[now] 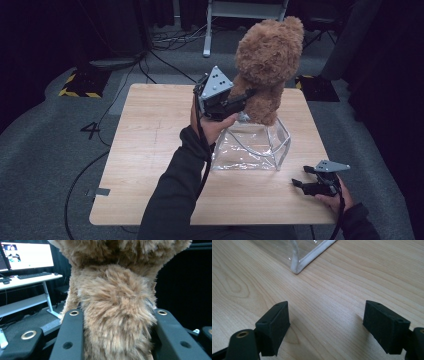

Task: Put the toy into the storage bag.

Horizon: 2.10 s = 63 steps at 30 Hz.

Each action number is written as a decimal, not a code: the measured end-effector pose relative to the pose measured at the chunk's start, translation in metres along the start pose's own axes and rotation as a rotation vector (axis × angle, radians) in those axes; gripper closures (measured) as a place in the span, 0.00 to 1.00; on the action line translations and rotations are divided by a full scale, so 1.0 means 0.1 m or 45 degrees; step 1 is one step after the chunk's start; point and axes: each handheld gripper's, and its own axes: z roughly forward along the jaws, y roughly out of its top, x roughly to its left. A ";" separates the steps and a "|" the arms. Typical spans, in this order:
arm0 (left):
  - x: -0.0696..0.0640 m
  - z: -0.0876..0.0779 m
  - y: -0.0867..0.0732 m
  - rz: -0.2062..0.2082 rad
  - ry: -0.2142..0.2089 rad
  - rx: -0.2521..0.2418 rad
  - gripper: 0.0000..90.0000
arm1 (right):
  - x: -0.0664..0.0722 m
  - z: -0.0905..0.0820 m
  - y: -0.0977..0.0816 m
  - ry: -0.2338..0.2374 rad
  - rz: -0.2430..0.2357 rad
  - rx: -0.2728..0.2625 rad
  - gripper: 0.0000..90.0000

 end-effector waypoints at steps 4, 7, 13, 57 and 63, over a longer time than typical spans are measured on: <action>-0.05 0.11 -0.02 -0.004 -0.007 0.014 0.70 | 0.00 0.00 0.00 0.000 0.000 -0.001 0.24; -0.07 0.20 -0.03 -0.005 -0.009 0.025 0.70 | 0.00 0.00 0.00 0.000 -0.001 0.000 0.24; -0.13 0.34 0.01 -0.006 -0.021 0.030 0.70 | 0.00 0.00 0.00 0.000 0.000 0.000 0.24; -0.24 0.58 -0.52 0.030 -0.086 0.468 0.68 | 0.00 0.00 0.00 0.000 0.002 0.001 0.24; -0.26 0.61 -0.49 0.106 -0.109 0.574 0.66 | 0.00 0.00 0.00 0.000 0.002 0.001 0.24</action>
